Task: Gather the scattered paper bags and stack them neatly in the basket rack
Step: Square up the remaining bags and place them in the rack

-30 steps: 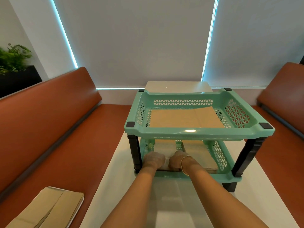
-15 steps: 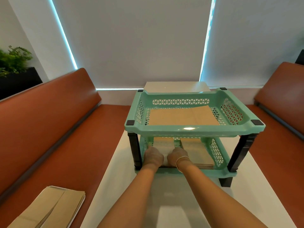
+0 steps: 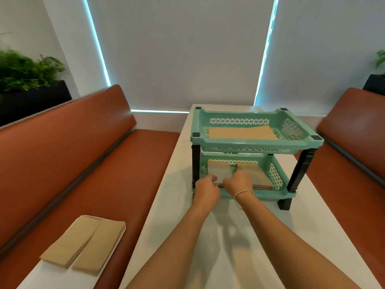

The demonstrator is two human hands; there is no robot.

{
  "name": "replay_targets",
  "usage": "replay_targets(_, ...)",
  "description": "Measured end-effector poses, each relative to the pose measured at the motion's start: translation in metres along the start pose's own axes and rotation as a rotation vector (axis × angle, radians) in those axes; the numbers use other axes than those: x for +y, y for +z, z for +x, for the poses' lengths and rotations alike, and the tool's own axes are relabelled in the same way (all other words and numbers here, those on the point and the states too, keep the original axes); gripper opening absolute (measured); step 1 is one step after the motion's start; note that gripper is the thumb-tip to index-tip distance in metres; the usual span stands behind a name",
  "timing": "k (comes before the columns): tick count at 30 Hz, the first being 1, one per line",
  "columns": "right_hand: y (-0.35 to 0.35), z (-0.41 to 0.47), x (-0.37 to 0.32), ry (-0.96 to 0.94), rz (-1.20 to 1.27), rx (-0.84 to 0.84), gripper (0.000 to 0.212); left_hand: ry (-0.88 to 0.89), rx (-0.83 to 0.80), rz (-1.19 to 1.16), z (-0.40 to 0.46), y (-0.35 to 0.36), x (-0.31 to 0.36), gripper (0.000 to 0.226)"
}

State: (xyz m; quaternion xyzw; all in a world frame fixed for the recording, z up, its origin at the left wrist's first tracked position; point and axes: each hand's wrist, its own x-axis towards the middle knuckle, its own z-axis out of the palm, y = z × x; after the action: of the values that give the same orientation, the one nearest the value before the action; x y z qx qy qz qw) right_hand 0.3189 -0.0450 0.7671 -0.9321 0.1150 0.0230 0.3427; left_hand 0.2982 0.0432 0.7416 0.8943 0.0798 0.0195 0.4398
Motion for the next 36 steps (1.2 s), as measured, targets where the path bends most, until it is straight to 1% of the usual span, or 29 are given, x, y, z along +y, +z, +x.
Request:
replay_targets(2,0.004,-0.019,-0.008,-0.03,0.029,0.008,0.049,0.024,-0.011,-0.046,-0.016,-0.014,-0.009,0.03)
replay_targets(3,0.005,-0.029,-0.014,-0.05,0.025,0.013,0.046,0.037,-0.019,-0.061,-0.024,-0.023,-0.015,0.028)
replay_targets(5,0.013,-0.046,-0.026,-0.106,-0.004,0.018,0.032,0.044,-0.018,-0.083,-0.038,-0.044,-0.03,0.026)
replay_targets(7,0.027,-0.062,-0.042,-0.168,-0.022,-0.016,0.025,0.026,0.023,-0.114,-0.05,-0.068,-0.051,0.024)
replay_targets(10,0.06,-0.083,-0.068,-0.228,0.007,-0.129,0.024,-0.038,0.135,-0.143,-0.064,-0.109,-0.086,0.024)
replay_targets(14,0.108,-0.104,-0.096,-0.344,0.013,-0.293,0.017,-0.25,0.314,-0.193,-0.074,-0.152,-0.144,0.025)
replay_targets(17,0.145,-0.109,-0.113,-0.39,-0.014,-0.414,0.021,-0.471,0.404,-0.223,-0.079,-0.173,-0.191,0.021)
replay_targets(19,0.173,-0.11,-0.124,-0.411,-0.057,-0.495,0.022,-0.637,0.374,-0.192,-0.083,-0.184,-0.227,0.017)
replay_targets(21,0.203,-0.11,-0.134,-0.44,-0.126,-0.566,0.022,-0.793,0.343,-0.179,-0.086,-0.189,-0.265,0.029)
replay_targets(23,0.235,-0.108,-0.146,-0.457,-0.179,-0.621,0.026,-0.933,0.327,-0.282,-0.087,-0.194,-0.301,0.038)
replay_targets(25,0.267,-0.102,-0.158,-0.457,-0.212,-0.65,0.029,-1.046,0.329,-0.35,-0.087,-0.2,-0.329,0.041)
replay_targets(30,0.347,-0.072,-0.189,-0.43,-0.367,-0.737,0.042,-1.161,0.339,-0.39,-0.055,-0.212,-0.402,0.037)
replay_targets(34,0.405,-0.049,-0.195,-0.383,-0.414,-0.787,0.042,-1.277,0.4,-0.482,-0.03,-0.204,-0.455,0.034)
replay_targets(36,0.431,-0.039,-0.192,-0.359,-0.442,-0.808,0.042,-1.33,0.404,-0.514,-0.022,-0.192,-0.474,0.038)
